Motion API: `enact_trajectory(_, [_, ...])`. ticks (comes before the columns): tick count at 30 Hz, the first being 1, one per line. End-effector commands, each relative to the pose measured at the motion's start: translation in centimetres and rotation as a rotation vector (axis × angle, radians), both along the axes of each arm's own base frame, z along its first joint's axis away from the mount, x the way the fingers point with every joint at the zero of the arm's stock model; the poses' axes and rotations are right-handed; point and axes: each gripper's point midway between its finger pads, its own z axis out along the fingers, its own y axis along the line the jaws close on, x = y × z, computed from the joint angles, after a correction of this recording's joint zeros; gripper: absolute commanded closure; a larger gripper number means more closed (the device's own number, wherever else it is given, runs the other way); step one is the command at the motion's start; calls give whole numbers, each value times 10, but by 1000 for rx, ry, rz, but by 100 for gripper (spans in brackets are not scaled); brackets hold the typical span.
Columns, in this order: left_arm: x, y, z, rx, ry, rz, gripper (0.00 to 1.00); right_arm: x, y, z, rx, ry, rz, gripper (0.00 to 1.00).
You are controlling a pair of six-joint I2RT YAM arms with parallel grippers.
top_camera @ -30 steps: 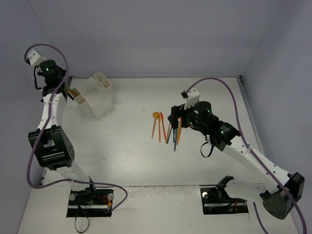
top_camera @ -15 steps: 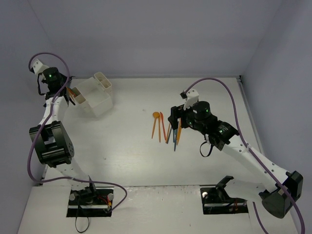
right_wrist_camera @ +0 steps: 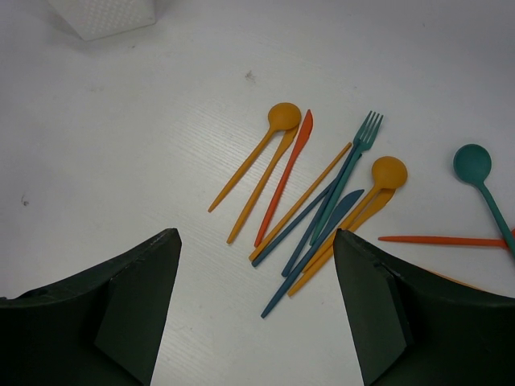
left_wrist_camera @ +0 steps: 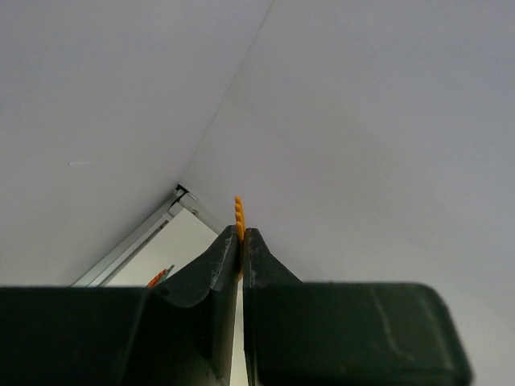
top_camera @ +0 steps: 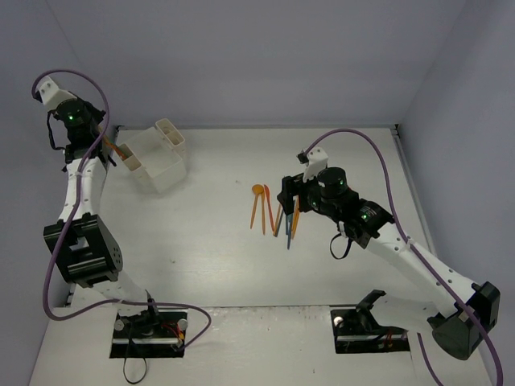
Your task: Sort the eating utensils into containers
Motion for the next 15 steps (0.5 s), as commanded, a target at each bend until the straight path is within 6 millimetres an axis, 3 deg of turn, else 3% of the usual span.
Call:
enact_trajectory(1, [-7,-12,64,50,-152,-44,100,6,4,16,39,-45,6,26])
enact_trajectory(15, [26,-14,26,-53,-126,-91,100,5,3,11,34,-35,6,26])
